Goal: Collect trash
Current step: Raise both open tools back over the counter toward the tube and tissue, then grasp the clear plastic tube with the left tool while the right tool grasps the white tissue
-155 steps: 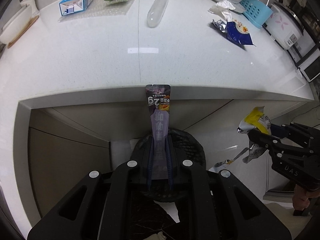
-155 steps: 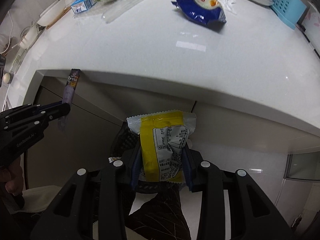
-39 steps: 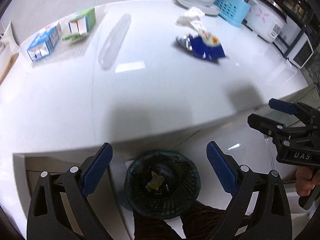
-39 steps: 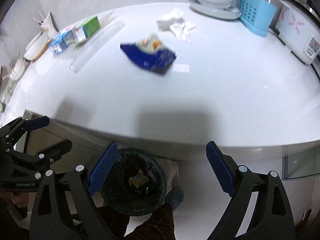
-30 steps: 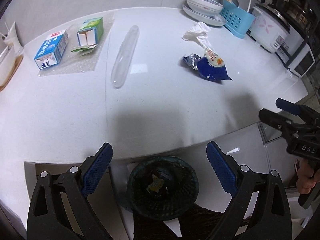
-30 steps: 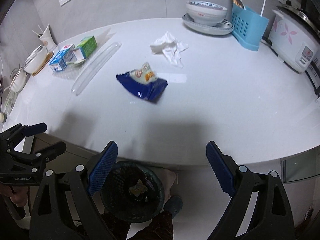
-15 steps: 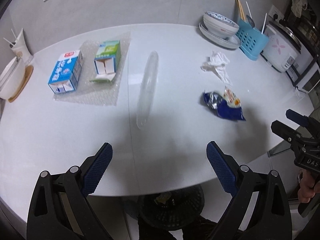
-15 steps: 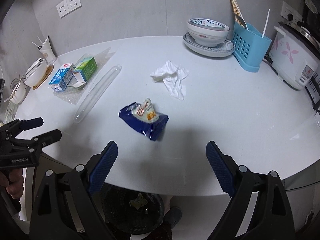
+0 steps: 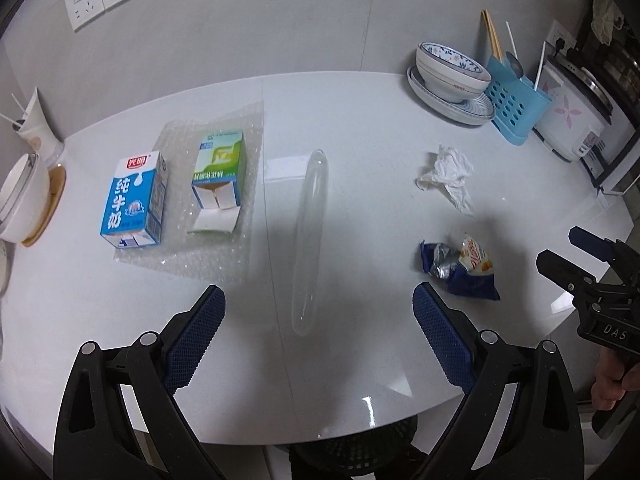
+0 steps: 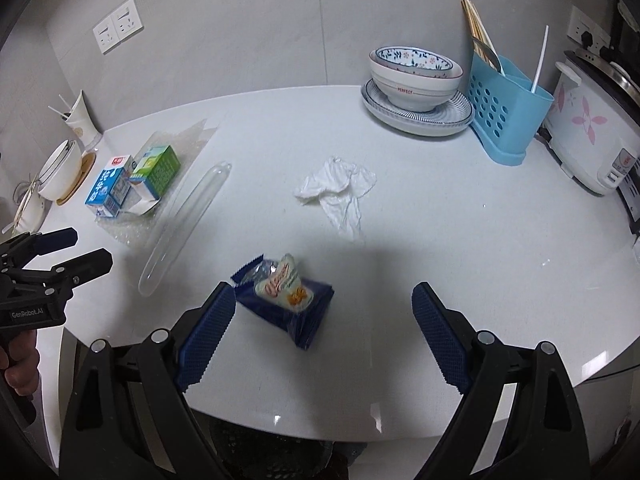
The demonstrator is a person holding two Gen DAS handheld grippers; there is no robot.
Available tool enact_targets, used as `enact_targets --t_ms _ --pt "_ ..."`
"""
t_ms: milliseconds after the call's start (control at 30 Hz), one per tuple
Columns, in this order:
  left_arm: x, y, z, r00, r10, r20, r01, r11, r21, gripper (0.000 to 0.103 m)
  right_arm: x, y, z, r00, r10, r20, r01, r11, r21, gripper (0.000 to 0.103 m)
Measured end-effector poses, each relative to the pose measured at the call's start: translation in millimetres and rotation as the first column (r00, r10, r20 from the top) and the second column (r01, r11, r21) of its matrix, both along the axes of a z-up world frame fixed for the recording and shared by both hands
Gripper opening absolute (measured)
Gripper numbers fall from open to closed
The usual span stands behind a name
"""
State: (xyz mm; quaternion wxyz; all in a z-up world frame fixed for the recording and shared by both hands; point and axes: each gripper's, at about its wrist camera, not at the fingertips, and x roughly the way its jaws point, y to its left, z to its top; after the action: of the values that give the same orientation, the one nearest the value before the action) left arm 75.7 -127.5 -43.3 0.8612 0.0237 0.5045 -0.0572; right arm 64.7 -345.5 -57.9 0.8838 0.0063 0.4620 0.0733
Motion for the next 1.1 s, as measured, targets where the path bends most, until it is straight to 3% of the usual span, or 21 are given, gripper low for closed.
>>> enact_targets --t_ms 333,700,933,1100 --pt "47 15 -20 0.997 0.053 -0.058 -0.052 0.998 0.018 0.092 50 5 -10 1.000 -0.005 -0.026 0.005 1.000 -0.010 0.086" --pt "92 0 -61 0.989 0.037 -0.141 -0.030 0.998 0.051 0.090 119 9 -37 0.997 -0.004 -0.081 0.001 0.999 -0.041 0.083" --pt "111 -8 -89 0.980 0.036 -0.196 -0.022 0.997 0.073 0.084 151 8 -60 0.986 -0.018 -0.164 0.018 1.000 -0.005 0.073" --pt "116 -16 -103 0.974 0.027 -0.225 -0.009 0.997 0.079 0.072 163 5 -76 0.976 -0.024 -0.218 0.033 0.999 0.037 0.063"
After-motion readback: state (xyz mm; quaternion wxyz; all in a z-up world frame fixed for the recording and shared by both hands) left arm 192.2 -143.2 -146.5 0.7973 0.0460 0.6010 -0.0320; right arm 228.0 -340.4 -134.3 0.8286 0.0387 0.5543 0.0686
